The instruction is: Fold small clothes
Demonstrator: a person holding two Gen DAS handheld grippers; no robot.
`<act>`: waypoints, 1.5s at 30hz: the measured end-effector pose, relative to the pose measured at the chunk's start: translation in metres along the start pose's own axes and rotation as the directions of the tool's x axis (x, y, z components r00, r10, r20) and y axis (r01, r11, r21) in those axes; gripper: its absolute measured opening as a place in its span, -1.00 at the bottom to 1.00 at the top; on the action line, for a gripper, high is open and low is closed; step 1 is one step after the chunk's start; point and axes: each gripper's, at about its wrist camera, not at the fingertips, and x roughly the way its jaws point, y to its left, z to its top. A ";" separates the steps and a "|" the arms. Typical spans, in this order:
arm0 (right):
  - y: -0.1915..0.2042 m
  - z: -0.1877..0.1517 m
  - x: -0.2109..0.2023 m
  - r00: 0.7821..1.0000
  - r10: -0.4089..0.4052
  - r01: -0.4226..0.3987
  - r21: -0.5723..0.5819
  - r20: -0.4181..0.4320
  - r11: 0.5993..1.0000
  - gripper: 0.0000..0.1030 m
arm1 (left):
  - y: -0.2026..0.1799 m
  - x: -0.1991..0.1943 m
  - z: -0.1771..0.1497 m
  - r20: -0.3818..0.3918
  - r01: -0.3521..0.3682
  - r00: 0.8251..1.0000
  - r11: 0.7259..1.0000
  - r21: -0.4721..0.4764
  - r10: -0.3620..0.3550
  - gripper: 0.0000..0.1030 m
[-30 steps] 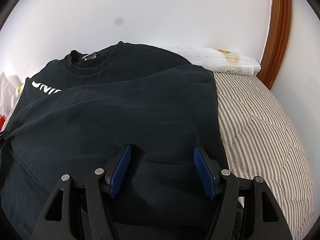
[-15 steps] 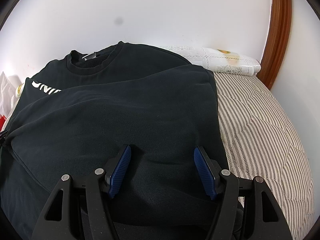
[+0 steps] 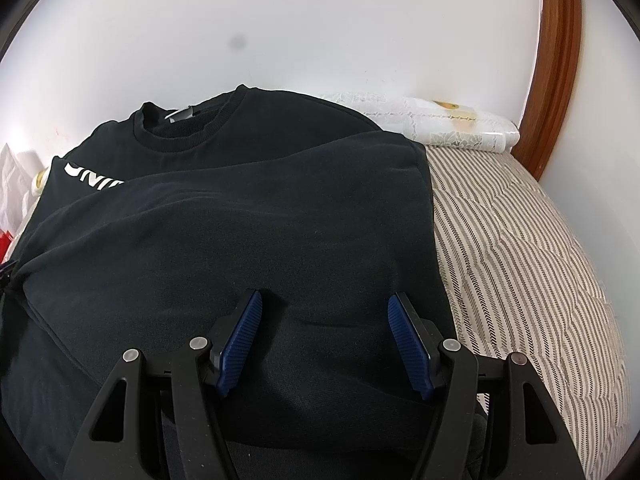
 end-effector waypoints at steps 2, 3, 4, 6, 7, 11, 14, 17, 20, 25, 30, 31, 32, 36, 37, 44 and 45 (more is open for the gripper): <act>-0.002 -0.002 -0.004 1.000 0.007 -0.007 0.003 0.005 1.000 0.26 | 0.001 -0.001 0.000 0.001 0.007 1.000 1.000 -0.003 -0.007 0.19; -0.002 -0.003 -0.006 1.000 0.011 -0.011 0.005 0.002 1.000 0.26 | 0.000 -0.001 0.000 0.003 0.011 1.000 1.000 -0.001 -0.011 0.21; -0.003 -0.005 -0.011 1.000 0.014 -0.014 0.004 -0.003 1.000 0.26 | -0.001 -0.002 0.000 0.006 0.011 1.000 1.000 0.003 -0.011 0.21; -0.009 -0.009 -0.029 0.999 0.032 -0.032 0.020 -0.001 0.999 0.26 | -0.002 -0.006 -0.001 0.017 0.000 1.000 1.000 0.013 0.000 0.21; -0.012 -0.012 -0.037 0.999 0.043 -0.043 0.040 0.001 0.998 0.26 | -0.007 -0.010 -0.001 0.030 0.004 1.000 0.999 0.032 -0.005 0.21; -0.028 -0.034 -0.082 1.000 0.014 -0.013 0.106 -0.002 0.994 0.26 | -0.021 -0.034 -0.004 0.071 0.006 0.997 0.996 0.094 -0.013 0.21; -0.034 -0.058 -0.113 0.999 -0.031 0.032 0.066 -0.017 0.997 0.26 | -0.022 -0.059 -0.015 0.091 0.029 0.995 0.995 0.095 -0.038 0.21; -0.042 -0.085 -0.141 0.999 -0.048 0.048 0.035 -0.020 0.998 0.26 | -0.013 -0.084 -0.036 0.065 0.067 0.995 0.995 0.080 -0.072 0.21; -0.052 -0.112 -0.160 1.000 -0.009 0.011 0.058 -0.028 0.998 0.26 | 0.008 -0.105 -0.066 0.011 0.117 0.993 0.992 0.050 -0.117 0.21; -0.057 -0.158 -0.176 0.998 0.051 -0.048 0.070 -0.039 0.996 0.26 | 0.038 -0.150 -0.134 -0.046 0.121 0.992 0.991 0.051 -0.118 0.21; -0.056 -0.198 -0.181 0.993 0.096 -0.090 0.082 -0.067 0.993 0.26 | 0.057 -0.178 -0.194 -0.091 0.127 0.988 0.991 0.043 -0.122 0.21; -0.056 -0.207 -0.182 0.992 0.104 -0.097 0.091 -0.072 0.991 0.27 | 0.058 -0.186 -0.204 -0.078 0.126 0.989 0.991 0.045 -0.123 0.21; -0.055 -0.215 -0.184 0.991 0.111 -0.104 0.095 -0.077 0.990 0.27 | 0.058 -0.189 -0.208 -0.072 0.130 0.989 0.990 0.045 -0.127 0.21; -0.046 -0.235 -0.199 0.991 0.116 -0.111 0.077 -0.062 0.991 0.27 | 0.056 -0.196 -0.216 -0.071 0.148 0.987 0.989 0.019 -0.146 0.21; -0.043 -0.239 -0.203 0.991 0.122 -0.117 0.082 -0.059 0.990 0.27 | 0.056 -0.194 -0.215 -0.070 0.146 0.987 0.989 0.004 -0.145 0.21; -0.020 -0.247 -0.205 0.996 0.073 -0.071 0.051 -0.050 0.996 0.30 | 0.050 -0.181 -0.203 -0.066 0.071 0.995 0.995 -0.073 -0.075 0.18; -0.018 -0.245 -0.204 0.997 0.066 -0.063 0.053 -0.048 0.997 0.29 | 0.047 -0.179 -0.201 -0.063 0.057 0.996 0.995 -0.077 -0.062 0.06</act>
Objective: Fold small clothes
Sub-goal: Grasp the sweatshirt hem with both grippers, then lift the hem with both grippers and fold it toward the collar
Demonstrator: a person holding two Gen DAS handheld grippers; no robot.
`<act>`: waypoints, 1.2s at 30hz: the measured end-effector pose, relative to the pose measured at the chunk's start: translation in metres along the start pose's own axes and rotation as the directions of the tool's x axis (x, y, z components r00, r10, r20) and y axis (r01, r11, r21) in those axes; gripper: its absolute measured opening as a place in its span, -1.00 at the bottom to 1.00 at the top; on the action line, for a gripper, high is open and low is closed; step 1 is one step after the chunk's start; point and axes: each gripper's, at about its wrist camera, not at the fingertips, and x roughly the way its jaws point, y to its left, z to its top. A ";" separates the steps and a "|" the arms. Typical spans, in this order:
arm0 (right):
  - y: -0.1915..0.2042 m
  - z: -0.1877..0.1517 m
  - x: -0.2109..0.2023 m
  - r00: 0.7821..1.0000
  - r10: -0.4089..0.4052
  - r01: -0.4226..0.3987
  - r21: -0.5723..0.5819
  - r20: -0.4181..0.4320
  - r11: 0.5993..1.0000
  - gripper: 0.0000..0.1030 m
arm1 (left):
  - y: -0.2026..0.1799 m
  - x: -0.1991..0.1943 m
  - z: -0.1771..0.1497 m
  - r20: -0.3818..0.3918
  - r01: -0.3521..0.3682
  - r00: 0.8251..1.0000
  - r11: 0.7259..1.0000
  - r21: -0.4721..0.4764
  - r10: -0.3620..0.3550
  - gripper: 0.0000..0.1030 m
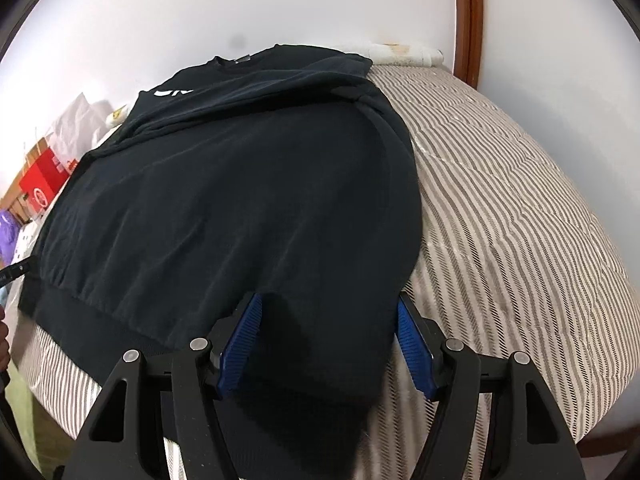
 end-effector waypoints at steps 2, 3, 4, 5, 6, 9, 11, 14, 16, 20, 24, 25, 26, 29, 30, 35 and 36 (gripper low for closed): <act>0.004 0.003 0.004 1.000 -0.018 0.018 -0.001 0.011 1.000 0.11 | -0.002 0.002 0.002 0.004 -0.010 1.000 1.000 -0.013 0.010 -0.21; 0.007 0.005 0.004 1.000 -0.023 0.023 -0.007 0.021 1.000 -0.17 | -0.003 0.002 0.002 0.012 -0.018 1.000 1.000 -0.017 0.018 -0.51; 0.009 0.006 0.004 0.999 -0.019 0.019 -0.015 0.026 1.000 -0.47 | -0.003 0.002 0.002 0.017 -0.022 1.000 1.000 -0.020 0.022 -0.71; 0.010 0.007 0.004 0.999 -0.019 0.019 -0.022 0.029 1.000 -0.64 | -0.003 0.000 0.001 0.024 -0.020 1.000 1.000 -0.023 0.020 -0.76; 0.010 0.009 0.002 0.999 -0.034 0.035 -0.029 0.034 0.999 -0.75 | -0.001 -0.003 0.001 0.030 -0.019 0.999 0.999 -0.027 0.020 -0.82; 0.001 0.009 -0.003 0.999 -0.002 0.002 0.002 0.038 1.000 -0.79 | 0.004 -0.014 -0.002 0.045 0.011 0.999 0.999 -0.033 -0.009 -0.84; -0.010 0.008 -0.008 0.998 0.037 -0.039 0.041 0.043 0.998 -0.80 | 0.007 -0.022 -0.006 0.056 0.036 0.998 0.999 -0.038 -0.034 -0.85; -0.023 0.007 -0.014 0.996 0.075 -0.079 0.084 0.053 0.993 -0.81 | 0.010 -0.034 -0.018 0.063 0.086 0.995 0.995 -0.055 -0.083 -0.85; -0.029 0.005 -0.021 0.995 0.066 -0.072 0.077 0.069 0.994 -0.81 | 0.010 -0.043 -0.030 0.064 0.125 0.991 0.990 -0.061 -0.121 -0.85; -0.040 0.001 -0.038 0.993 0.081 -0.087 0.076 0.087 0.993 -0.81 | 0.009 -0.057 -0.055 0.061 0.173 0.984 0.983 -0.054 -0.170 -0.84; -0.043 -0.011 -0.048 0.995 0.058 -0.061 0.034 0.080 0.998 -0.80 | 0.004 -0.059 -0.075 0.046 0.160 0.986 0.987 -0.023 -0.158 -0.84; -0.042 -0.013 -0.046 0.996 0.048 -0.050 0.020 0.075 0.999 -0.79 | 0.002 -0.058 -0.078 0.044 0.134 0.990 0.991 -0.012 -0.134 -0.82; -0.040 -0.016 -0.045 0.997 0.035 -0.035 0.007 0.069 0.999 -0.78 | 0.003 -0.057 -0.078 0.043 0.135 0.990 0.991 -0.010 -0.134 -0.81; -0.040 -0.017 -0.039 0.998 0.019 -0.020 0.012 0.059 1.000 -0.76 | 0.010 -0.058 -0.077 0.047 0.183 0.982 0.982 -0.044 -0.181 -0.74; -0.041 -0.017 -0.038 0.998 0.026 -0.028 0.024 0.061 0.999 -0.76 | 0.012 -0.057 -0.076 0.042 0.202 0.979 0.978 -0.057 -0.200 -0.67; -0.048 -0.015 -0.028 0.998 0.058 -0.061 0.076 0.039 0.995 -0.59 | 0.009 -0.050 -0.072 0.051 0.224 0.974 0.973 -0.053 -0.221 -0.47; -0.048 -0.015 -0.025 0.997 0.066 -0.069 0.089 0.037 0.994 -0.51 | 0.008 -0.049 -0.071 0.056 0.225 0.973 0.973 -0.052 -0.222 -0.44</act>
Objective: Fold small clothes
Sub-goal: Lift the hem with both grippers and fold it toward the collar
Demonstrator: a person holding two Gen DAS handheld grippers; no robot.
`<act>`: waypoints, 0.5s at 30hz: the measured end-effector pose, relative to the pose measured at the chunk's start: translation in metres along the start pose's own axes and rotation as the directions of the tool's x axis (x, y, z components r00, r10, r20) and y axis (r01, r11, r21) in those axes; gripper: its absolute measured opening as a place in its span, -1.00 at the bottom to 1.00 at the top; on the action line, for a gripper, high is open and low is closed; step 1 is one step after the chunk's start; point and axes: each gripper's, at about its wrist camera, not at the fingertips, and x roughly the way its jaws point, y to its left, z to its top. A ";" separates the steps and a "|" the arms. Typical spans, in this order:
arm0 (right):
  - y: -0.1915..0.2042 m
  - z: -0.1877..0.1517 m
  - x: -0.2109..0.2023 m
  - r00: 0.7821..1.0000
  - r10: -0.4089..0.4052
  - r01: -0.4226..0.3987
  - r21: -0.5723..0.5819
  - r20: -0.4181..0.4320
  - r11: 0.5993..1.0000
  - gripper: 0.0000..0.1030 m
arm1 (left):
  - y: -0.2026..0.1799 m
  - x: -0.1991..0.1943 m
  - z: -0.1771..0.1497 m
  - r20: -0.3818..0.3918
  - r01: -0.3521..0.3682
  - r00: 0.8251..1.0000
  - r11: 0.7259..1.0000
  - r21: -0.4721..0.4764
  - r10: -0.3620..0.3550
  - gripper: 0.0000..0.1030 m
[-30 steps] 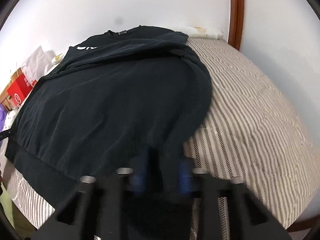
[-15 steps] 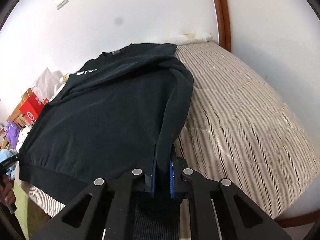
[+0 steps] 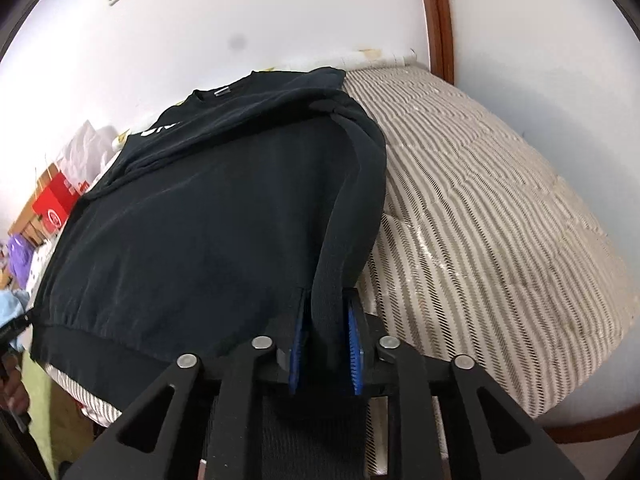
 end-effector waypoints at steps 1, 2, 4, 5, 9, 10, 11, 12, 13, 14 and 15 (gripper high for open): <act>0.000 0.000 0.003 1.000 0.005 -0.005 0.008 -0.003 1.000 -0.40 | -0.001 0.002 0.001 0.004 -0.002 1.000 1.000 -0.001 0.002 -0.41; 0.001 0.001 0.007 1.000 0.011 -0.011 0.016 -0.006 1.000 -0.36 | -0.002 0.002 0.001 0.006 -0.005 1.000 1.000 -0.002 0.005 -0.41; 0.007 0.001 0.010 1.000 0.006 -0.006 0.012 0.013 1.000 -0.18 | -0.005 0.004 0.002 0.007 -0.019 1.000 1.000 0.006 0.019 -0.42; 0.011 0.001 0.011 1.000 0.000 0.000 -0.004 0.010 1.000 -0.15 | -0.006 0.005 0.002 0.006 -0.028 1.000 1.000 0.010 0.028 -0.50; 0.024 0.000 0.012 0.999 -0.044 0.043 -0.088 -0.008 0.995 -0.74 | 0.002 0.003 0.002 0.017 0.007 1.000 1.000 -0.025 -0.007 -0.83; 0.024 0.000 0.010 0.999 -0.045 0.045 -0.102 -0.001 0.994 -0.76 | 0.005 -0.002 0.002 0.036 0.031 0.999 0.999 -0.038 -0.029 -0.83; 0.022 0.000 0.006 0.999 -0.035 0.036 -0.096 0.018 0.995 -0.77 | 0.006 -0.006 0.002 0.051 0.045 0.998 0.998 -0.042 -0.042 -0.84; 0.018 0.000 0.001 0.999 -0.022 0.025 -0.080 0.037 0.996 -0.78 | 0.007 -0.014 0.002 0.078 0.066 0.995 0.997 -0.045 -0.062 -0.84; 0.014 0.000 -0.007 0.999 0.005 -0.002 -0.066 0.054 0.998 -0.79 | 0.007 -0.022 0.003 0.102 0.084 0.992 0.996 -0.042 -0.079 -0.84; 0.009 0.000 -0.016 0.997 0.035 -0.031 -0.058 0.074 0.998 -0.79 | 0.007 -0.026 0.003 0.112 0.094 0.990 0.995 -0.039 -0.090 -0.84; 0.006 -0.001 -0.023 0.995 0.058 -0.054 -0.050 0.086 0.997 -0.79 | 0.006 -0.032 0.003 0.130 0.110 0.986 0.994 -0.028 -0.105 -0.84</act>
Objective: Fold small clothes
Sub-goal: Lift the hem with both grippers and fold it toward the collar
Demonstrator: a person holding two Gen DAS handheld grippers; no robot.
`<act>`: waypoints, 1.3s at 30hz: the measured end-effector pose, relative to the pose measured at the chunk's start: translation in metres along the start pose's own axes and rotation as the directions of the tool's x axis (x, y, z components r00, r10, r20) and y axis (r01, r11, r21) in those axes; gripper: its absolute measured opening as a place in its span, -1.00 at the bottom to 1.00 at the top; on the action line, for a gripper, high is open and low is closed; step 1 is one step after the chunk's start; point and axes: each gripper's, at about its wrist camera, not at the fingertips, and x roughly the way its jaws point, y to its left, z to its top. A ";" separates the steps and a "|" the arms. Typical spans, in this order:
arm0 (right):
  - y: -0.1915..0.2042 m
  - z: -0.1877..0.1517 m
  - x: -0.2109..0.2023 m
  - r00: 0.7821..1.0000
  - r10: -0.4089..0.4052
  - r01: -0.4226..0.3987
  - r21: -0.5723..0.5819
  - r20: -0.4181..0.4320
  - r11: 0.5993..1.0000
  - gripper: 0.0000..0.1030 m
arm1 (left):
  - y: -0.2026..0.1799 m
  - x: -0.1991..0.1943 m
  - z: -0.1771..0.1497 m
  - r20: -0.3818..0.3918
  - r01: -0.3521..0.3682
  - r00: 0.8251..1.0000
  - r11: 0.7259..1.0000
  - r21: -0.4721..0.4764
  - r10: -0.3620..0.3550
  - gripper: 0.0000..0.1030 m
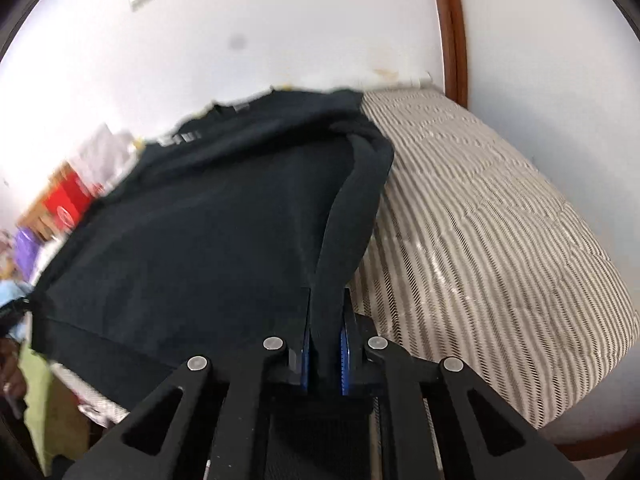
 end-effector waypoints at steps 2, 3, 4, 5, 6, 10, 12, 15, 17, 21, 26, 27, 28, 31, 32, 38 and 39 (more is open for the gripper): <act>-0.002 0.001 -0.009 0.999 0.031 -0.031 0.018 0.013 0.999 -0.80 | -0.003 -0.006 0.001 0.021 0.006 1.000 1.000 0.021 -0.006 -0.84; -0.001 0.002 -0.012 0.999 0.037 -0.037 0.017 0.018 0.999 -0.80 | -0.005 -0.007 0.003 0.030 0.005 1.000 1.000 0.028 -0.006 -0.84; 0.001 0.003 -0.013 0.999 0.033 -0.034 0.009 0.018 0.999 -0.80 | -0.005 -0.007 0.005 0.037 0.014 0.999 0.999 0.029 -0.015 -0.84; 0.003 0.005 -0.013 0.999 0.027 -0.027 -0.001 0.021 1.000 -0.79 | -0.004 -0.006 0.007 0.041 0.020 0.999 0.999 0.027 -0.021 -0.84; 0.005 0.007 -0.013 0.999 0.030 -0.030 -0.002 0.027 1.000 -0.79 | -0.005 -0.005 0.011 0.048 0.026 0.998 0.999 0.026 -0.027 -0.84; 0.013 0.030 -0.010 0.996 0.057 -0.059 0.024 0.072 0.998 -0.79 | -0.011 0.000 0.032 0.074 0.030 0.997 0.999 0.032 -0.032 -0.84; 0.017 0.047 -0.011 0.991 0.072 -0.075 0.022 0.110 0.997 -0.79 | -0.015 0.001 0.049 0.094 0.023 0.995 0.999 0.050 -0.027 -0.84; 0.023 0.071 -0.011 0.984 0.083 -0.087 0.022 0.159 0.996 -0.79 | -0.017 0.005 0.074 0.126 0.007 0.992 0.999 0.053 -0.013 -0.84; 0.024 0.089 -0.008 0.979 0.091 -0.098 0.029 0.184 0.995 -0.79 | -0.015 0.010 0.092 0.143 0.008 0.990 0.999 0.041 -0.014 -0.84; 0.030 0.134 0.008 0.970 0.107 -0.120 0.047 0.219 0.992 -0.79 | -0.015 0.031 0.135 0.168 -0.015 0.986 0.999 0.030 0.010 -0.84; 0.038 0.184 0.039 0.966 0.103 -0.119 0.055 0.239 0.991 -0.79 | -0.022 0.066 0.174 0.191 -0.069 0.980 0.996 0.059 0.057 -0.84; 0.038 0.193 0.048 0.966 0.099 -0.116 0.058 0.237 0.992 -0.79 | -0.022 0.076 0.183 0.193 -0.080 0.979 0.995 0.065 0.067 -0.84; 0.039 0.202 0.058 0.967 0.097 -0.114 0.061 0.237 0.992 -0.79 | -0.022 0.086 0.192 0.195 -0.088 0.978 0.994 0.066 0.073 -0.84; 0.038 0.222 0.086 0.967 0.093 -0.114 0.077 0.235 0.990 -0.79 | -0.021 0.113 0.211 0.198 -0.098 0.977 0.993 0.062 0.084 -0.84; 0.037 0.230 0.098 0.968 0.093 -0.117 0.091 0.235 0.989 -0.79 | -0.021 0.123 0.218 0.198 -0.101 0.976 0.993 0.062 0.087 -0.84; 0.030 0.270 0.151 0.971 0.083 -0.119 0.152 0.224 0.981 -0.79 | -0.019 0.180 0.248 0.214 -0.166 0.966 0.983 0.081 0.146 -0.84; 0.030 0.279 0.162 0.972 0.078 -0.116 0.160 0.223 0.980 -0.79 | -0.017 0.195 0.253 0.214 -0.188 0.963 0.979 0.083 0.166 -0.84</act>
